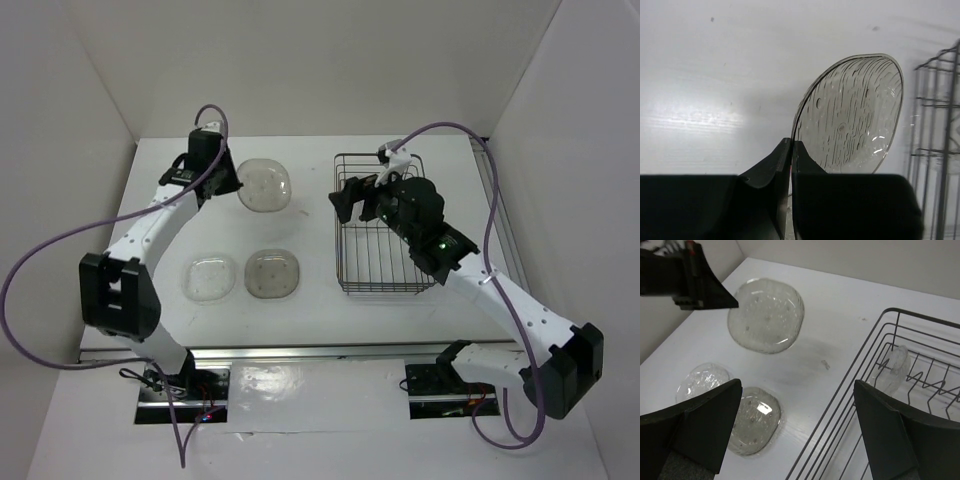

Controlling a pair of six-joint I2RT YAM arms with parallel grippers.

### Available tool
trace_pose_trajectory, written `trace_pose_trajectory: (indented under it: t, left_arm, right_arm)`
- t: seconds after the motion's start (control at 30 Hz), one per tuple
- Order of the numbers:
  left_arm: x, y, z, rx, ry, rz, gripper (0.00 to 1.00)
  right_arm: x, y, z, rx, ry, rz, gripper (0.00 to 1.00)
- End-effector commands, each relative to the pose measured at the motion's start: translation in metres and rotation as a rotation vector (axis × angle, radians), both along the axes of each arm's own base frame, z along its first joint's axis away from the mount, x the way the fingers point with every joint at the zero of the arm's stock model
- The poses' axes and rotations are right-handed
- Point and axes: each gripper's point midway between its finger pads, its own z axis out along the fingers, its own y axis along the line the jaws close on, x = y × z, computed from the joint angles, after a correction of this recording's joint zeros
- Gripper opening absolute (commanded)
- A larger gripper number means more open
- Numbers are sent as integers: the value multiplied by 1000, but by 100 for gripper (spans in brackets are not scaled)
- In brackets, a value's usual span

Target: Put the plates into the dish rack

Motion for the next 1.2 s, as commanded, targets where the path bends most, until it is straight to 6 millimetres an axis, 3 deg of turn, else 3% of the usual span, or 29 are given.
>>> trace_pose_trajectory:
  t: [0.0, 0.07, 0.2, 0.27, 0.33, 0.53, 0.7, 0.8, 0.93, 0.97, 1.03, 1.07, 1.17]
  left_arm:
    - [-8, -25, 33, -23, -138, -118, 0]
    - [-14, -31, 51, -39, -196, -138, 0]
    - [-25, -59, 56, -46, -199, -204, 0]
    - [-28, -67, 57, -59, -197, -234, 0]
    - [-33, -76, 69, -88, -226, -262, 0]
    - [-40, -86, 83, -140, -266, -311, 0]
    - [-53, -96, 102, -197, -334, -374, 0]
    - [-56, -99, 101, -210, -340, -397, 0]
    - [-62, -105, 107, -236, -368, -440, 0]
    - [-64, -107, 114, -243, -386, -451, 0]
    - [-64, -107, 111, -243, -385, -451, 0]
    - [-64, -107, 111, -243, -385, -451, 0]
    - [-63, -107, 109, -242, -376, -450, 0]
  right_arm:
    - [16, 15, 10, 34, -100, 53, 99]
    - [28, 13, 3, 38, -80, 60, 99]
    - [37, 32, -15, 47, -27, 127, 99]
    - [38, 36, -11, 62, -33, 145, 99]
    - [43, 40, -21, 64, -14, 144, 99]
    - [56, 42, -32, 63, 16, 145, 95]
    - [57, 49, -39, 81, 34, 189, 84]
    - [57, 53, -44, 108, 48, 215, 83]
    - [56, 57, -45, 131, 49, 236, 70]
    - [58, 58, -50, 127, 59, 235, 60]
    - [57, 60, -46, 144, 56, 244, 50]
    - [57, 61, -44, 156, 55, 244, 37]
    - [57, 61, -42, 169, 55, 243, 22]
